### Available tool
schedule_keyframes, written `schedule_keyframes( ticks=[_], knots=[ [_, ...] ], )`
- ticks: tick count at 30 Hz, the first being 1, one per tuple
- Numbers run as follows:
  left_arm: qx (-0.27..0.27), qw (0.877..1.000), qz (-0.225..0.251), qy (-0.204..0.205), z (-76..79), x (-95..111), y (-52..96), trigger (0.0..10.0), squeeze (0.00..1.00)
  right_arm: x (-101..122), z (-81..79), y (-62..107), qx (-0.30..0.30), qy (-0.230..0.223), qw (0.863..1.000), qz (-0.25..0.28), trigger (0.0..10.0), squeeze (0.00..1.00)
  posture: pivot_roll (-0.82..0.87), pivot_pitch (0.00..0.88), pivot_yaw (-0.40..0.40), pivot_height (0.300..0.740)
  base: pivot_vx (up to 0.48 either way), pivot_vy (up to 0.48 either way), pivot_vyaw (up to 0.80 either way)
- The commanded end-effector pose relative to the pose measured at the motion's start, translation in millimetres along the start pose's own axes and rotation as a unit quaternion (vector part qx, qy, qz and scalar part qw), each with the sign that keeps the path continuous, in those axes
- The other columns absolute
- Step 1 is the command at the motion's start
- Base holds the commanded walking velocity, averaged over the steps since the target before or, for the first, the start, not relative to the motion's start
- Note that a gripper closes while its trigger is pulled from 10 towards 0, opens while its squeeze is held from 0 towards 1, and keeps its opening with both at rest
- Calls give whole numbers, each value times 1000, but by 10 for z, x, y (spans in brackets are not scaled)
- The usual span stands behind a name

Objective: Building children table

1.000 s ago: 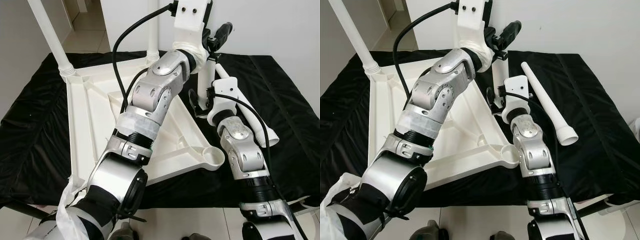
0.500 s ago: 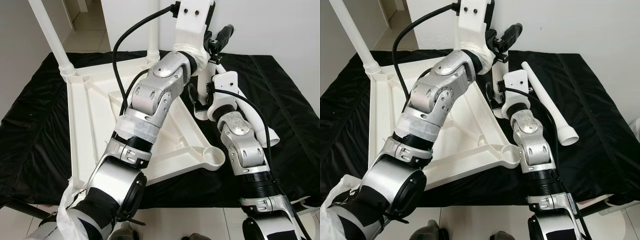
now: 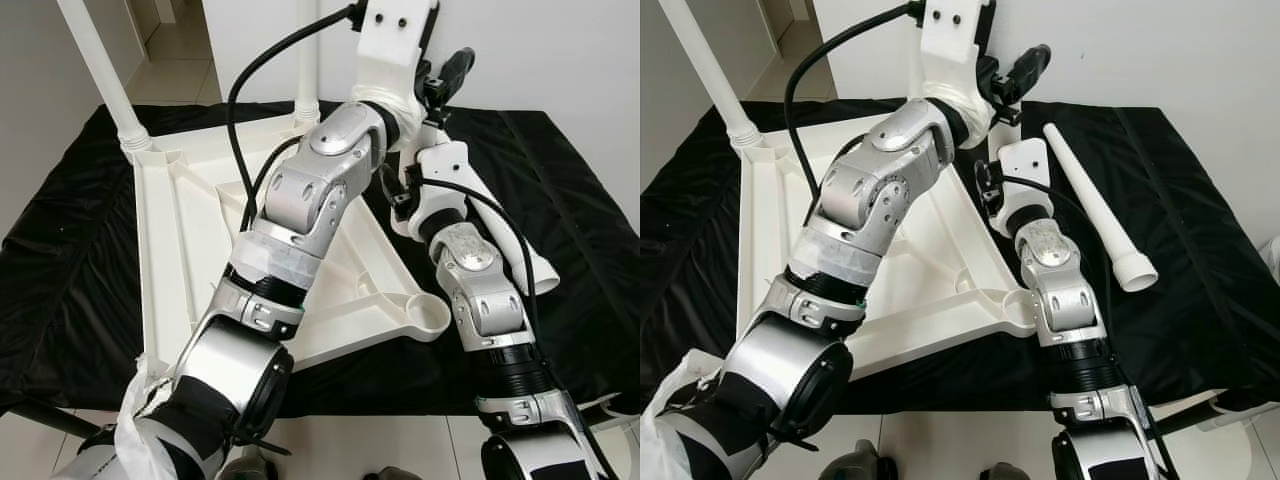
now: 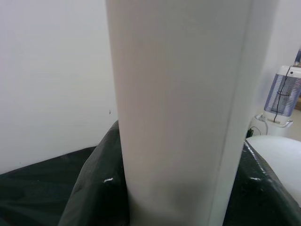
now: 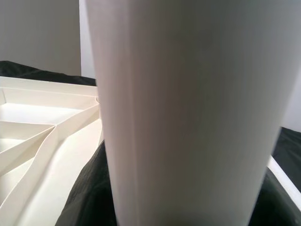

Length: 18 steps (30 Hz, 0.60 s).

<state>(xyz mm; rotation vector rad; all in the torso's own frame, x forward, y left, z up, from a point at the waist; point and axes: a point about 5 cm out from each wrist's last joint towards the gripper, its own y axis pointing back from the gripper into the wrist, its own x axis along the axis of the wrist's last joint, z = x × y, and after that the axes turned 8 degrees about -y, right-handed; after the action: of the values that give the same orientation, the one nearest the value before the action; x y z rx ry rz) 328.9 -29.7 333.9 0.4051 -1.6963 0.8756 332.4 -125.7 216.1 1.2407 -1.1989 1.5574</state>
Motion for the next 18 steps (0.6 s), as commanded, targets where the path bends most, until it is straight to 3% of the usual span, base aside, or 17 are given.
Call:
schedule_keyframes(
  ticks=[1, 2, 5, 6, 8, 9, 10, 12, 18],
  knots=[
    [-13, 1000, -3, 22, 117, -54, 5, 10000, 0, 23, 2, -2, -4, -7, 1000, 1, 588, 0, -15, 0, 13, 740, 0, 0, 0],
    [-14, 1000, -3, 23, 124, -54, 6, 10000, 0, 23, 1, -1, -4, -8, 1000, 0, 0, 0, -16, 0, 14, 740, 0, 0, 0],
    [-17, 1000, -6, 23, 148, -56, 9, 10000, 0, 20, 28, 6, -15, -11, 1000, -2, 0, 0, -19, 0, 17, 740, 0, 0, 0],
    [-22, 999, -9, 23, 161, -63, 9, 10000, 0, 14, 66, 5, -33, -8, 999, -4, 4941, 0, -18, 0, 18, 740, 0, 0, 0],
    [-26, 999, -11, 24, 169, -68, 8, 10000, 0, 10, 92, 3, -46, -5, 999, -6, 4941, 0, -18, 0, 18, 740, 0, 0, 0],
    [-30, 999, -12, 27, 175, -72, 8, 10000, 0, 1, 113, 1, -53, -16, 998, -8, 10000, 0, -18, 1, 18, 740, 0, 0, 0],
    [-30, 999, -12, 27, 175, -72, 8, 10000, 0, 1, 113, 1, -53, -16, 998, -8, 10000, 0, -18, 1, 18, 740, 0, 0, 0],
    [-41, 998, -6, 41, 191, -70, 18, 10000, 1000, -7, 122, 7, -58, -30, 998, -9, 10000, 0, -19, 4, 21, 740, 0, 0, 0],
    [-54, 997, -1, 49, 205, -62, 35, 10000, 1000, -14, 117, 12, -63, -38, 997, -9, 10000, 0, -19, 1, 25, 740, 0, 0, 0]
  ],
)
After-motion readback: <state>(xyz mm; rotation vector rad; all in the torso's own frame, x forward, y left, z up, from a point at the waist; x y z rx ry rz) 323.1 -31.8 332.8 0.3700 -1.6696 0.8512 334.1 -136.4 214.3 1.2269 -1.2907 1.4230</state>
